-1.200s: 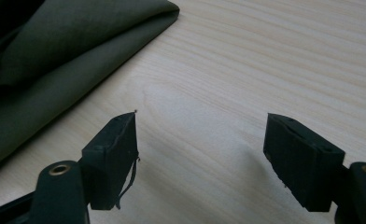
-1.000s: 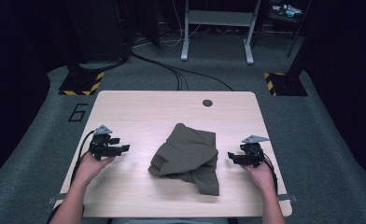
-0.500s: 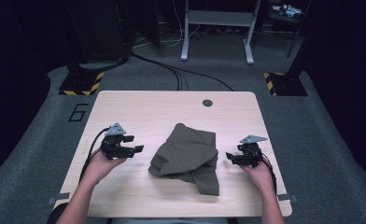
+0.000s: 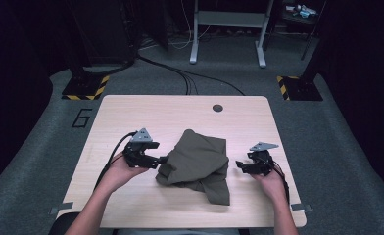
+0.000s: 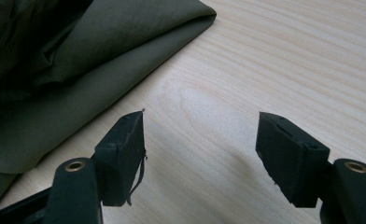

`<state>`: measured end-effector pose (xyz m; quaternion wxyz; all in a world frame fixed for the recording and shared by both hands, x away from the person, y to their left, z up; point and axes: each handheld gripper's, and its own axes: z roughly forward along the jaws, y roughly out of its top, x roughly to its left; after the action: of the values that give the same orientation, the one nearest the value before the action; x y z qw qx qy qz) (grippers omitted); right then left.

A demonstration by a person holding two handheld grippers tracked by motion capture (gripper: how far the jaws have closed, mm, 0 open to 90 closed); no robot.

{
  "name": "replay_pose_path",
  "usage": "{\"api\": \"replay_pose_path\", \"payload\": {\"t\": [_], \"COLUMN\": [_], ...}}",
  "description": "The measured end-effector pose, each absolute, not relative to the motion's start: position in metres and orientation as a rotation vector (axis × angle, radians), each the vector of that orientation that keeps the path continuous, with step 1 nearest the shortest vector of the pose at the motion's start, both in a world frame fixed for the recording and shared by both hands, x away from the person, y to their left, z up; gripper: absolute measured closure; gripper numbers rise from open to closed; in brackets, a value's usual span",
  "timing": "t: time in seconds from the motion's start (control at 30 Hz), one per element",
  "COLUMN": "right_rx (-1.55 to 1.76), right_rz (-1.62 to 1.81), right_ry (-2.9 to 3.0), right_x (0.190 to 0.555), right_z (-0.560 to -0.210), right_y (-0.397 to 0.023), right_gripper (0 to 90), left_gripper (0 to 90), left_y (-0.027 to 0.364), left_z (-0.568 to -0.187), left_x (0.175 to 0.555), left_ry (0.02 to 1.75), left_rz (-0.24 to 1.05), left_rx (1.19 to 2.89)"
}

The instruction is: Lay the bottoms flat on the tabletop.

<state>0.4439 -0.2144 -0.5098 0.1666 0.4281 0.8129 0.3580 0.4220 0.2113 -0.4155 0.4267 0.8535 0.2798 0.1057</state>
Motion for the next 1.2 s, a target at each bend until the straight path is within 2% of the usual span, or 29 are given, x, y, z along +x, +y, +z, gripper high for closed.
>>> {"api": "replay_pose_path", "payload": {"t": [0.43, 0.8, 1.2], "right_rx": [1.218, 1.223, 1.211], "right_rz": [1.009, 0.991, 0.976], "right_ry": [2.324, 2.326, 2.329], "right_x": [0.445, 0.446, 0.447], "right_z": [-0.512, -0.516, -0.519], "right_y": [-0.215, -0.218, -0.218], "right_gripper": [32.3, 32.2, 32.2], "left_gripper": [31.3, 28.0, 20.6], "left_y": [0.169, 0.131, 0.097], "left_z": [-0.406, -0.41, -0.435], "left_x": [0.413, 0.402, 0.402], "left_ry": [0.574, 0.508, 0.475], "left_rz": [0.207, 0.183, 0.162], "left_rx": [2.172, 2.202, 2.269]}}
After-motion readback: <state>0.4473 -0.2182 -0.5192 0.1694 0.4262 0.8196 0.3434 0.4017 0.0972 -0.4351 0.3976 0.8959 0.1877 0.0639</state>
